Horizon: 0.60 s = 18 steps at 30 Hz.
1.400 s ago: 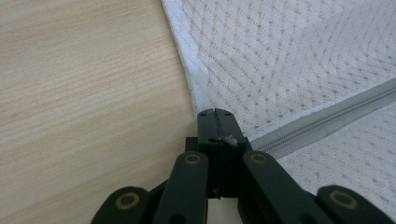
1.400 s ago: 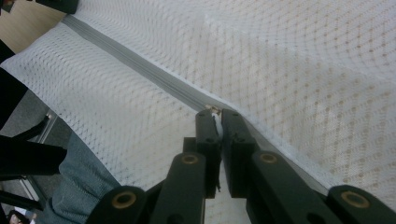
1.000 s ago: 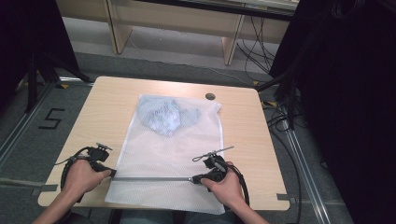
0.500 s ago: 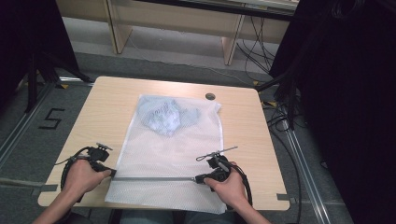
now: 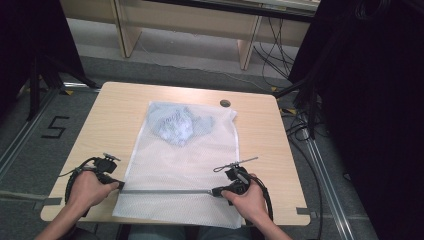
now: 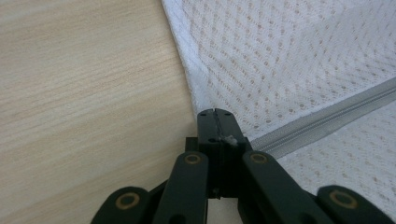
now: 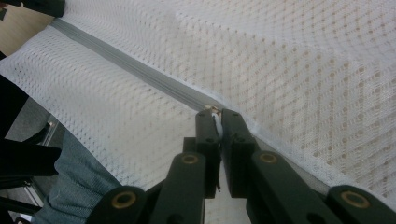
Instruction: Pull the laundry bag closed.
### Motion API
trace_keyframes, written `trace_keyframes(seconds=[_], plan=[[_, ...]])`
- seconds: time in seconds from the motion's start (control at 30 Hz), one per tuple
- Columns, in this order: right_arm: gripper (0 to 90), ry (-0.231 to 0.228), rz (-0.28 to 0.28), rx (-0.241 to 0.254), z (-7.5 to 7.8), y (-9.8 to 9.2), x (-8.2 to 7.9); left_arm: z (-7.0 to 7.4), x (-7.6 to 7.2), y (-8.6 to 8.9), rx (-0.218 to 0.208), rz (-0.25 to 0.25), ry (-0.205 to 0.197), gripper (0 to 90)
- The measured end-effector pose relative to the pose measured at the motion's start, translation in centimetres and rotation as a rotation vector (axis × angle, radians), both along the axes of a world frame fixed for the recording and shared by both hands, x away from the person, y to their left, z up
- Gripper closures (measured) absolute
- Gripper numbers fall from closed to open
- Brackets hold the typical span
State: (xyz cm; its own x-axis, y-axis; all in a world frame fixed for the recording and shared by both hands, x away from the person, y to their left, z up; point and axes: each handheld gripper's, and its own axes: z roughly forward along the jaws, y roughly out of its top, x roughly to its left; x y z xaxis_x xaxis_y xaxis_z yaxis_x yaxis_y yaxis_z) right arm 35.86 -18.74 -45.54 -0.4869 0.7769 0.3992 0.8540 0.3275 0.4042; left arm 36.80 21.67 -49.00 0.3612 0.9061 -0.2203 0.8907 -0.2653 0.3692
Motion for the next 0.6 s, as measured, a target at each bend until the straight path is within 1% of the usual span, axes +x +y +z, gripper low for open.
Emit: trace_keyframes(seconds=[0.03,0.07,0.13,0.17,0.2,0.23,0.33,0.47,0.53,0.57,0.6], plan=[[87.0,0.0,-0.004,-0.002,0.02,-0.07,-0.02,0.05,0.03,0.1,0.008,-0.013,0.006,89.9],[87.0,0.0,-0.005,-0.003,0.0,-0.2,-0.04,-0.03,-0.01,-0.04,0.0,0.006,-0.002,89.9],[87.0,0.005,-0.007,-0.002,0.01,-0.25,-0.05,-0.04,-0.01,-0.06,-0.003,0.008,-0.004,90.0],[87.0,-0.002,-0.01,0.0,-0.01,-0.49,-0.06,0.04,0.02,0.07,0.006,-0.01,0.004,89.9],[87.0,0.007,-0.011,0.007,0.02,-0.51,-0.07,-0.05,-0.01,-0.06,-0.002,0.009,-0.005,89.9],[87.0,0.015,-0.021,-0.001,0.09,-0.6,-0.12,-0.04,0.0,-0.05,0.0,0.007,-0.004,89.9],[87.0,0.006,-0.011,0.007,-0.06,-0.66,-0.18,-0.03,-0.01,-0.05,-0.001,0.007,-0.003,89.9],[87.0,0.017,-0.016,0.002,-0.02,-0.75,-0.24,-0.03,-0.02,-0.06,0.0,0.009,-0.003,89.9],[87.0,0.014,-0.014,0.019,-0.02,-0.92,-0.19,-0.03,0.0,-0.04,0.0,0.006,-0.003,89.9],[87.0,0.011,-0.013,0.019,-0.01,-0.94,-0.2,0.0,0.0,0.0,0.0,0.0,0.0,89.9],[87.0,0.014,-0.014,0.017,0.02,-0.99,-0.2,-0.04,-0.01,-0.05,-0.001,0.008,-0.004,89.9]])
